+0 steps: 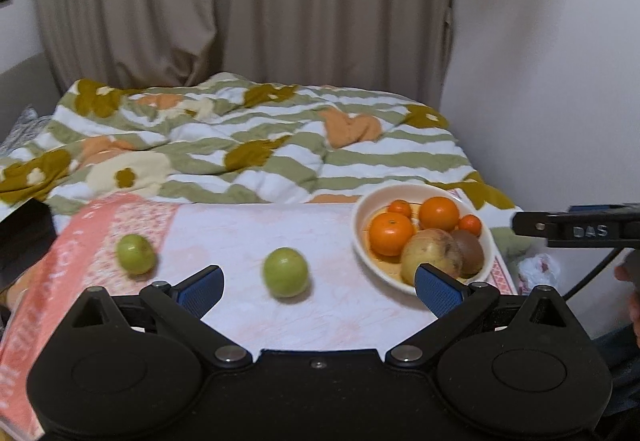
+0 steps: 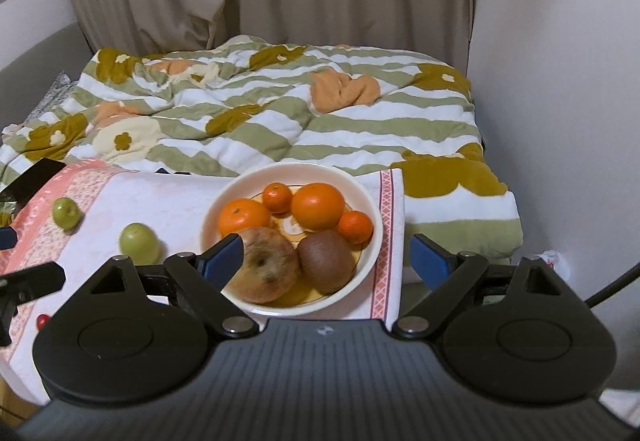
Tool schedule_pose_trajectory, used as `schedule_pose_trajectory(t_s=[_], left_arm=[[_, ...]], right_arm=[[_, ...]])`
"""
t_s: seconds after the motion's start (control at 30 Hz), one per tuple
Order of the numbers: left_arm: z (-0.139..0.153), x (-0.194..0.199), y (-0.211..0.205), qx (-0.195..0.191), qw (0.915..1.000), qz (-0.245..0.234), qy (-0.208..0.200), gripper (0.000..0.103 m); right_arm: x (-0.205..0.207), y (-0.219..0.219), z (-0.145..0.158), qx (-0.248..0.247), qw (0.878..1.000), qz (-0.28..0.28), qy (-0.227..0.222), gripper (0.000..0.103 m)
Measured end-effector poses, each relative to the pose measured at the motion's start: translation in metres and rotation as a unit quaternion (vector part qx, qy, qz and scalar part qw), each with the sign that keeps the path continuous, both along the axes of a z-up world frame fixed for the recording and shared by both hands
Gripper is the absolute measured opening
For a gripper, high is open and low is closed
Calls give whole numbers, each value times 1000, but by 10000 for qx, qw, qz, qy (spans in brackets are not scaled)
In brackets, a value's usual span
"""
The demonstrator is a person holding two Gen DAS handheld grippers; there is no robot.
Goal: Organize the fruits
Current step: 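Withdraw both tools and move them toward the red cherry tomatoes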
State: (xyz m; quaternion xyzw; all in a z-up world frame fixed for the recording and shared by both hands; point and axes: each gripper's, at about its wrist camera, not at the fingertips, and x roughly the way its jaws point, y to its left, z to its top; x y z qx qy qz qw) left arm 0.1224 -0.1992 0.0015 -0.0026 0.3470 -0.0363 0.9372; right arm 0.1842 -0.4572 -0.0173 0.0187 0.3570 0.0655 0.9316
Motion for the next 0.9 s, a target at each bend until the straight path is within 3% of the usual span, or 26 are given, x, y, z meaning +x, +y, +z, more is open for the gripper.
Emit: schedule_pose_trajectory(t_s=[0.23,0.43,0.6,0.9], left_arm=[[5,-31,46,52,9992,390,-30,103],[-2,-44,91,77,9989,445,83,103],[-14,-48,121,127,9996,179,184,103],[-56,-49,156,260,9977,-487,385,103]], right_arm=[[-33,22,17,10,9999,122,-89,103],[-60,54,19,-28,9999,95,-60,103],[-78,86,8,-129,9998,-148,60,103],[-102,138,-37,-116,9975,-537,439,103]])
